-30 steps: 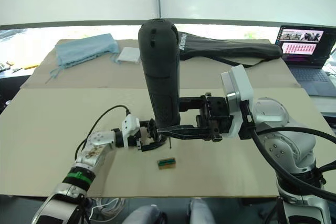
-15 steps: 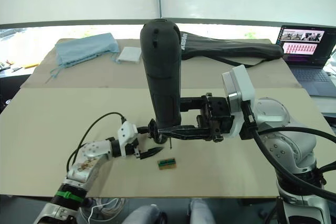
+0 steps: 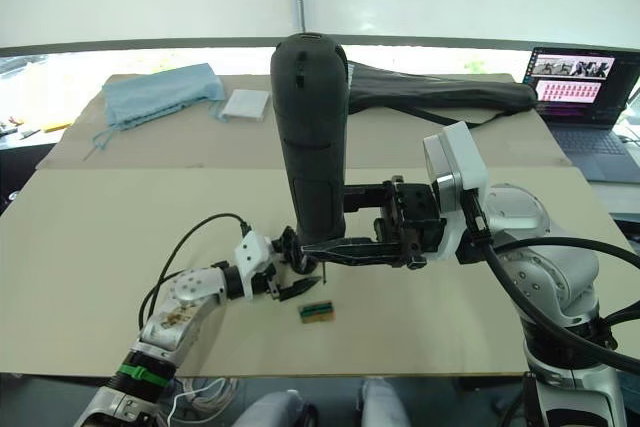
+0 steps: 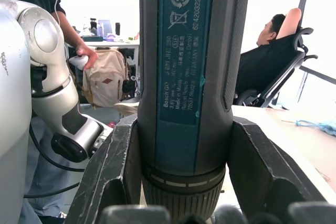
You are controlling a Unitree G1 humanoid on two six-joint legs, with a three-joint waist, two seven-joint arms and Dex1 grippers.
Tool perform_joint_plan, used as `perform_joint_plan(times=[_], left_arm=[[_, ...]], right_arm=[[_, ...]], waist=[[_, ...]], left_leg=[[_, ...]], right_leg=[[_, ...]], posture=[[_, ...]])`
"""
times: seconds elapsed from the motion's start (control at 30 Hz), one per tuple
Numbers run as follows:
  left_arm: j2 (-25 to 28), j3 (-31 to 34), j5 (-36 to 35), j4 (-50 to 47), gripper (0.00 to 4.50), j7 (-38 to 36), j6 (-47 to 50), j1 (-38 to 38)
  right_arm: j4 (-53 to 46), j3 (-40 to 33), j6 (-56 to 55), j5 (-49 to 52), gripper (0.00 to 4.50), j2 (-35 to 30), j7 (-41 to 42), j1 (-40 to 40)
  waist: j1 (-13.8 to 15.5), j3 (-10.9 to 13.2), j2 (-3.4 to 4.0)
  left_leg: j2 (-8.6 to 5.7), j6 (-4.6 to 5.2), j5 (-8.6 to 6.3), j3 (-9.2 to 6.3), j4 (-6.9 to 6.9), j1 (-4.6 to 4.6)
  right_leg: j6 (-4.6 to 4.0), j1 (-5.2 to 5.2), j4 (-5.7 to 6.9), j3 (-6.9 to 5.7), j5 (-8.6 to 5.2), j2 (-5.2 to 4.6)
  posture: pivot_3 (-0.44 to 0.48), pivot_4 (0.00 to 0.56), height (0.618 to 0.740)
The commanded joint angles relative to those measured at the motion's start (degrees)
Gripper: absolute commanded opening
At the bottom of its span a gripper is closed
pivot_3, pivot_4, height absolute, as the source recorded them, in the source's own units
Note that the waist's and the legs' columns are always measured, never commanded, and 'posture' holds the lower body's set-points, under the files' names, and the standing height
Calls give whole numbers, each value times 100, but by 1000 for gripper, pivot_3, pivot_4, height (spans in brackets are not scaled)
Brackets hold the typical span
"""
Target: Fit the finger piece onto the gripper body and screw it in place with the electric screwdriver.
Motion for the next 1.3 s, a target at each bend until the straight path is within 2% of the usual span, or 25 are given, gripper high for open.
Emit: perform_joint_plan(times=[0.03, 0.17, 0.2, 0.23, 0.33, 0.5, 0.73, 0.97, 1.3], left_arm=[[75, 50, 33, 140, 4437, 10, 10, 5], [104, 35, 35, 201, 4437, -32, 10, 5], [116, 41, 32, 212, 3901, -41, 14, 13], [134, 42, 41, 220, 3661, -44, 14, 20], [173, 56, 56, 259, 2350, -31, 21, 35], [211, 45, 60, 311, 2352, -68, -8, 31], [212, -15, 20, 346, 2352, -194, 5, 1], [214, -52, -29, 346, 2352, -345, 89, -10], [233, -55, -43, 314, 2352, -419, 135, -5]], right_arm=[[-145, -143, -103, 64, 1900, 23, -19, -82], [-184, -156, -94, 71, 1900, 14, -52, -60], [-197, -165, -91, 75, 1900, 6, -61, -50], [-205, -170, -89, 79, 1900, 0, -65, -43], [-208, -165, -98, 72, 1900, -4, -68, -43], [-139, -117, -60, 108, 1900, 34, -86, -235], [104, 56, 201, 251, 1900, 375, -367, -961], [474, 418, 207, -112, 1900, 738, -437, -1576], [827, 735, 382, -459, 1900, 1155, -708, -1942]], waist=[[-7, 0, 0], [-11, 0, 0], [-14, 0, 0], [-18, 0, 0], [-28, 0, 0], [-35, 0, 1], [-42, -1, 1], [-39, -1, 2], [-49, -2, 3]], left_leg=[[0, 0, 0, 0, 0, 0], [0, 0, 0, 0, 0, 0], [0, 0, 0, 0, 0, 0], [0, 0, 0, 0, 0, 1], [0, 0, 0, 0, 0, 1], [1, -1, 0, 0, 0, 3], [2, -3, 1, 0, -1, 6], [2, -3, 1, 0, -1, 5], [2, -2, 1, 0, -1, 5]], right_leg=[[0, 0, 0, 0, 0, 0], [0, 0, 1, 0, 0, 0], [0, 0, 1, 0, 0, 0], [0, 0, 1, 0, 0, 0], [0, 0, 2, 0, 0, 0], [0, 0, 2, 1, 0, 1], [-3, 1, 3, 2, 1, 3], [-4, 0, 5, 0, 2, 3], [-5, -2, 4, -2, 3, 4]], posture=[[0, 150, 740], [0, 150, 740], [0, 150, 740], [0, 150, 740], [0, 150, 740], [0, 150, 740], [0, 150, 740], [0, 150, 740], [0, 150, 740]])
